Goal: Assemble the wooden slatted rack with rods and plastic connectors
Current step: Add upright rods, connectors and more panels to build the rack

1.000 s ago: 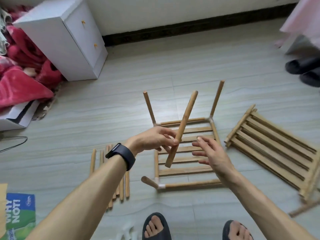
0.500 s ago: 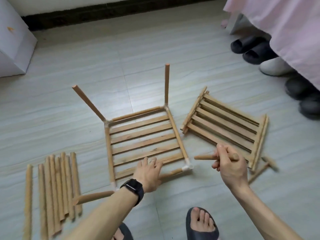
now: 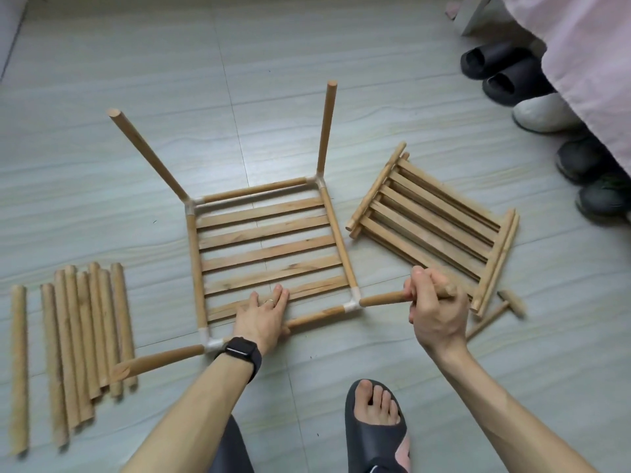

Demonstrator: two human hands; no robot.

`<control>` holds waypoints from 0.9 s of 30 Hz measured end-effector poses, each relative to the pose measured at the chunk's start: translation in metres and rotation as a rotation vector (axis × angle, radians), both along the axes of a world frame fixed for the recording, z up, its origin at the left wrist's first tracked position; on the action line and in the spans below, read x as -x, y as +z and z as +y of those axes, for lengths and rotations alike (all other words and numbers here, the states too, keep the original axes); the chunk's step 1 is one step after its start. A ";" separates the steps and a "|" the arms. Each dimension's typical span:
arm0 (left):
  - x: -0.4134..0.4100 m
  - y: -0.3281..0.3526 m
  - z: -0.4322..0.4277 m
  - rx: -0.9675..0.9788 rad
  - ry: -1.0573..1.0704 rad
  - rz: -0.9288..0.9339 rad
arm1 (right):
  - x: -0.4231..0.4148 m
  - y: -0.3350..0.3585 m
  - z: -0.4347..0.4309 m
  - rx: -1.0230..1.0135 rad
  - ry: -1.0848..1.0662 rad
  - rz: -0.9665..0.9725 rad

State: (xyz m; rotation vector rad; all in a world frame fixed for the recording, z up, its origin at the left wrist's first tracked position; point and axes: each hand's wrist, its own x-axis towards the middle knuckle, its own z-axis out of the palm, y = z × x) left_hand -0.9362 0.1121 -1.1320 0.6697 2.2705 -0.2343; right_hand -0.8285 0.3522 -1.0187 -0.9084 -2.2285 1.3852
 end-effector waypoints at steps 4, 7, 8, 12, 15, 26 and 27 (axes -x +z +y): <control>-0.001 -0.002 0.002 0.029 -0.025 0.036 | 0.003 0.000 -0.014 -0.174 0.212 -0.046; -0.002 -0.004 0.002 0.043 -0.047 0.064 | 0.011 -0.005 -0.018 -0.208 0.253 -0.063; -0.002 -0.005 0.001 0.039 -0.050 0.068 | 0.012 -0.007 -0.016 -0.210 0.257 -0.053; -0.002 -0.006 0.000 0.029 -0.052 0.078 | 0.004 -0.017 -0.007 -0.236 0.268 -0.012; -0.004 -0.005 -0.002 0.021 -0.053 0.075 | 0.003 -0.018 -0.013 -0.278 0.293 0.021; 0.038 0.115 -0.029 0.022 0.065 0.090 | 0.009 -0.002 -0.020 -0.172 0.234 -0.098; 0.040 0.133 -0.040 -0.005 0.094 0.127 | 0.008 0.002 -0.021 -0.134 0.224 -0.121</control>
